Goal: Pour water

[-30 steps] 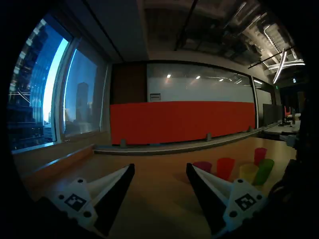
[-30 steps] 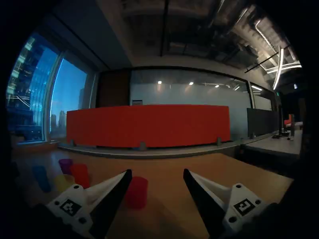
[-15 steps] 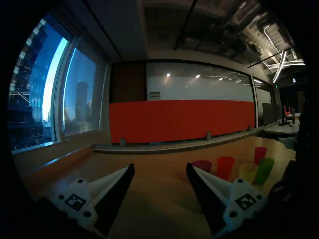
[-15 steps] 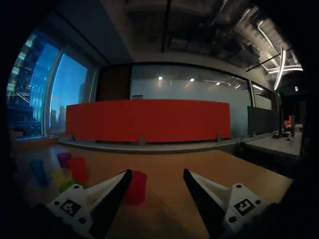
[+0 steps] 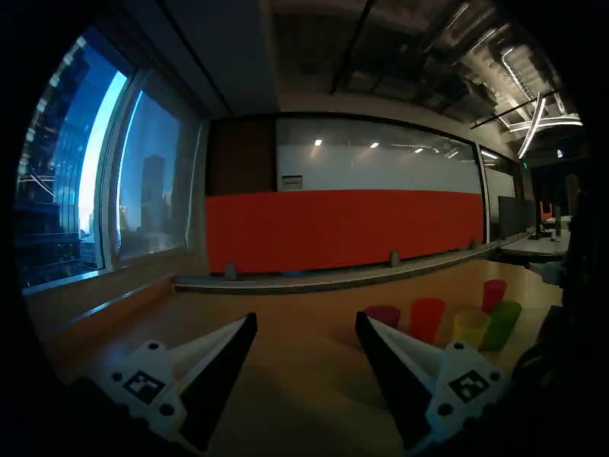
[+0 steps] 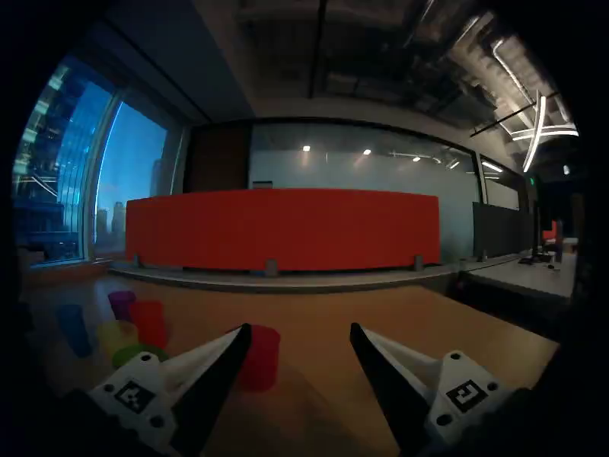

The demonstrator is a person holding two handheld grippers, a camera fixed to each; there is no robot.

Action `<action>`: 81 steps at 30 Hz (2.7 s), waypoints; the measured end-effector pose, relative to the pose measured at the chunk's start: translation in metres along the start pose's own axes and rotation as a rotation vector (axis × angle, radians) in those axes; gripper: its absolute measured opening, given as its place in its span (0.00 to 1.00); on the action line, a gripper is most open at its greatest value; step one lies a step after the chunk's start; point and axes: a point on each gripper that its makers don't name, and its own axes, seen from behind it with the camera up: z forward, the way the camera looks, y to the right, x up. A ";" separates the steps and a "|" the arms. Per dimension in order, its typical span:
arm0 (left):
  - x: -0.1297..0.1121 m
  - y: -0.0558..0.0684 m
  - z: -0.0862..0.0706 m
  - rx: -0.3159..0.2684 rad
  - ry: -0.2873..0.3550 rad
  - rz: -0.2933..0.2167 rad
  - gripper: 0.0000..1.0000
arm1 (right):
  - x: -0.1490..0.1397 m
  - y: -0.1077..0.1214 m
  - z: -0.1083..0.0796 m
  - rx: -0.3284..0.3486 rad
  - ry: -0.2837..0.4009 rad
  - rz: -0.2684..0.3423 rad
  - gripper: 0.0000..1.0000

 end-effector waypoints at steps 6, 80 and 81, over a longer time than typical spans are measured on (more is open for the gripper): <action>0.001 0.003 -0.001 -0.007 -0.001 0.006 0.96 | 0.000 0.000 0.001 -0.001 -0.001 0.000 1.00; -0.040 0.003 0.017 0.087 -0.014 -0.036 0.96 | 0.000 -0.001 -0.001 0.009 -0.004 0.000 1.00; -0.040 0.003 0.017 0.087 -0.015 -0.036 0.96 | 0.000 -0.002 -0.001 0.009 -0.004 0.000 1.00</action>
